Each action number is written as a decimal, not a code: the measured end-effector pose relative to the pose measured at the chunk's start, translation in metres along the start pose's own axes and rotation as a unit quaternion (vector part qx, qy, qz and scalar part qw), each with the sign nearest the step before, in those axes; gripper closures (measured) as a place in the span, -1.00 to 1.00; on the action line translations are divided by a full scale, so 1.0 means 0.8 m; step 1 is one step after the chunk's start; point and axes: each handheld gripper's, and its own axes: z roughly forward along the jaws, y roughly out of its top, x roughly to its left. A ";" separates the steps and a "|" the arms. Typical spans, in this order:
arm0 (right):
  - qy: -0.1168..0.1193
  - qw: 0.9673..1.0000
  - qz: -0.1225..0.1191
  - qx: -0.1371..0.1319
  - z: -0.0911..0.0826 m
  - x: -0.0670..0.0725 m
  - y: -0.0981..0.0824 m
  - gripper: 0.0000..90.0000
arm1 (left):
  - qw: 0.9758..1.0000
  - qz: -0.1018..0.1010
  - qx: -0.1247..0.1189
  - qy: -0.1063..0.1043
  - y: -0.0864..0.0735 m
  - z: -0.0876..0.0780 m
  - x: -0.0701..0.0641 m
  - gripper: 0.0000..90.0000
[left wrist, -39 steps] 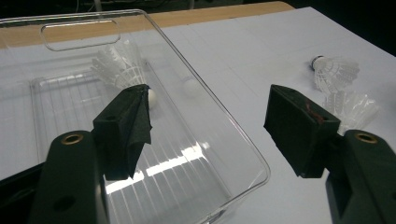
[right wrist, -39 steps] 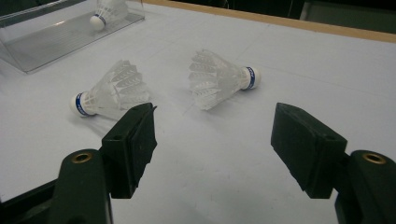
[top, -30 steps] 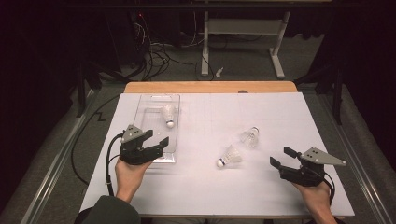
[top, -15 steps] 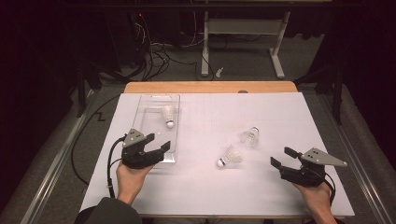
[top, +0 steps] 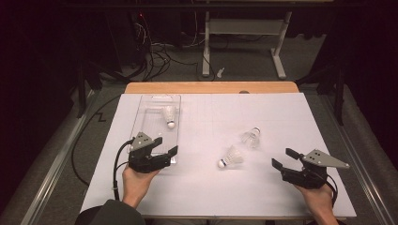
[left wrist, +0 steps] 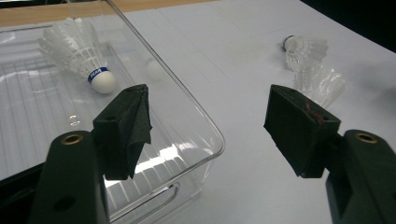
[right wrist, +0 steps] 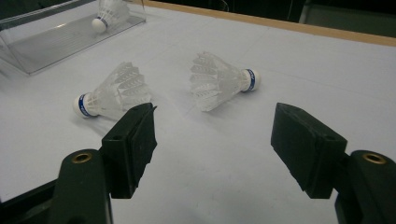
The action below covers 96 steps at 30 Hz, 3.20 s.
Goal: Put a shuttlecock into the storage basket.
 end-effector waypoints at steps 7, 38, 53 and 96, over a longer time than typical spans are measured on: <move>0.000 1.000 0.001 0.000 0.000 -0.001 0.000 -0.31 | 1.000 0.001 0.004 -0.015 0.003 0.007 -0.005 -0.28; 0.000 1.000 0.001 0.000 0.000 -0.001 0.000 -0.31 | 0.999 0.016 0.016 -0.048 0.018 0.038 -0.027 -0.25; 0.001 1.000 0.001 -0.001 0.000 -0.001 0.000 -0.31 | 0.996 0.026 0.029 -0.077 0.026 0.061 -0.043 -0.22; 0.004 1.000 0.000 0.000 0.000 -0.001 0.000 -0.31 | 0.988 0.061 0.078 -0.122 0.037 0.121 -0.092 -0.13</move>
